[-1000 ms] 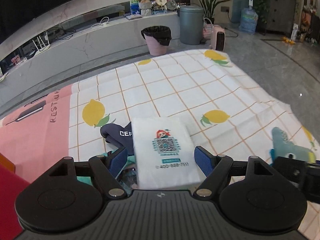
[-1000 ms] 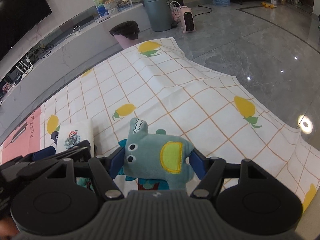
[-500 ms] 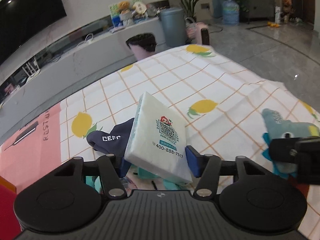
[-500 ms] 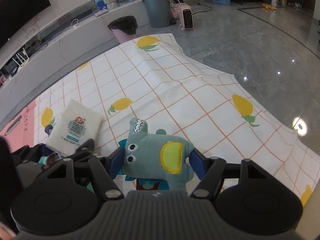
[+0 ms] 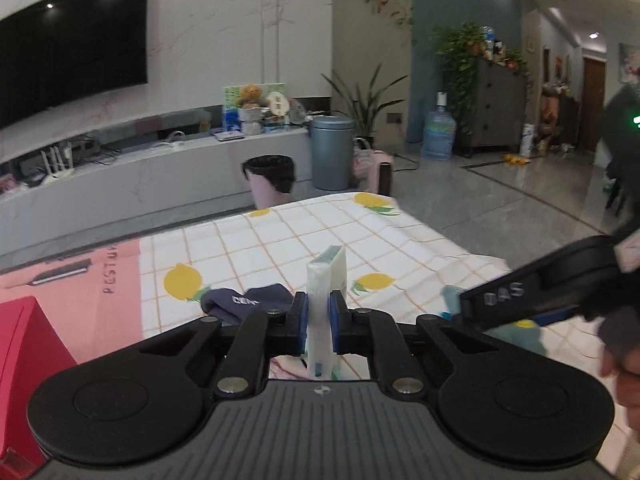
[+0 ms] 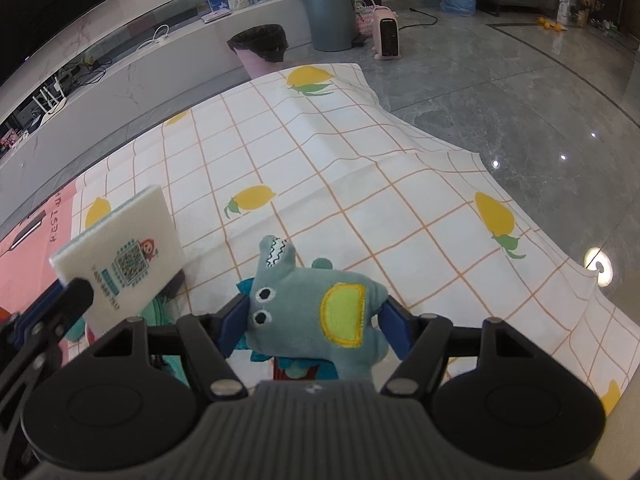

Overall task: Organize soft objects
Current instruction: 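Grasp the white tissue pack with the left tool while the right tool holds the plush monster, then carry the tissue pack and plush monster over the orange box with both tools, then open both tools to drop the tissue pack and plush monster into the box, then move both tools back toward the teal plush doll and navy cap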

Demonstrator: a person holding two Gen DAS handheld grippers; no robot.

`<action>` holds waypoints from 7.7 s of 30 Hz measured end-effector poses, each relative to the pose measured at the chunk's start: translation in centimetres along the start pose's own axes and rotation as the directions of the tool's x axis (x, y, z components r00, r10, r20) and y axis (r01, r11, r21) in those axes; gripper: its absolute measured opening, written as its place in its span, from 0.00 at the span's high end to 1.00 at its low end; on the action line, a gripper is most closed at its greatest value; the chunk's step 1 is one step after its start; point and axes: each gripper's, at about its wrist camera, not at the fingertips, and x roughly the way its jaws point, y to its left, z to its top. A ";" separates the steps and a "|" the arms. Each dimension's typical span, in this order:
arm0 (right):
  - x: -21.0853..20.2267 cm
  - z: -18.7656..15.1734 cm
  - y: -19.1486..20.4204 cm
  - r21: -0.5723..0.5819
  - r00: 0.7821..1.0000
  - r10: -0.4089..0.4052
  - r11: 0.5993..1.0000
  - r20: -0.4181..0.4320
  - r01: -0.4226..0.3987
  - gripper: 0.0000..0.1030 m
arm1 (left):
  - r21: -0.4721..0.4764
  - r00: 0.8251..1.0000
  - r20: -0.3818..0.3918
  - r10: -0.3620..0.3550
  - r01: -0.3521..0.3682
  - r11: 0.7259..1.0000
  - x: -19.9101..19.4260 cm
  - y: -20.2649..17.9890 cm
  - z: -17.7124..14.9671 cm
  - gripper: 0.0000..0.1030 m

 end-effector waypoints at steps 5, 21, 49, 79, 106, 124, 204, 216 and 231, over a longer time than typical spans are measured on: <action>-0.1 -0.1 0.3 -0.020 1.000 0.001 1.000 -0.001 -0.001 0.33 | 0.033 0.996 -0.010 -0.091 0.092 0.995 0.6 -0.4 -0.6 0.89; 0.4 -0.2 -0.3 -0.003 0.998 -0.056 0.998 -0.001 0.056 0.33 | 0.139 0.977 -0.160 -0.140 0.163 0.977 7.9 -3.6 -0.7 0.71; -1.7 -0.3 -2.3 0.034 0.997 -0.040 0.999 0.061 0.038 0.35 | 0.011 0.994 -0.099 -0.038 0.040 0.999 1.8 -0.7 1.0 0.90; -18.2 -4.1 15.0 -0.354 0.899 0.260 0.926 0.352 -0.129 0.35 | -0.067 0.927 -0.007 0.375 -0.375 0.925 -18.5 17.5 5.5 0.89; -10.5 -11.3 41.9 -0.609 0.864 0.504 0.682 -0.010 -0.405 0.35 | -0.365 0.944 -0.160 0.288 -0.327 0.872 -15.3 34.1 -3.6 0.90; -4.3 -10.1 41.6 -0.590 0.863 0.505 0.690 -0.022 -0.419 0.35 | -0.187 0.892 -0.269 0.364 -0.419 0.889 -12.1 33.8 -4.3 0.37; -15.7 -5.5 34.8 -0.615 0.879 0.465 0.724 0.102 -0.311 0.03 | -0.354 0.966 -0.070 0.248 -0.257 0.899 -21.9 27.9 2.1 0.27; -13.6 -2.5 22.4 -0.595 0.978 0.182 0.799 0.104 -0.085 0.02 | -0.260 0.990 -0.084 0.117 -0.135 0.956 -17.8 15.6 3.0 0.26; 3.5 -2.5 15.3 -0.286 0.978 0.093 0.947 -0.186 -0.145 0.02 | -0.226 0.987 -0.147 0.067 -0.099 0.969 -13.8 8.8 1.2 0.27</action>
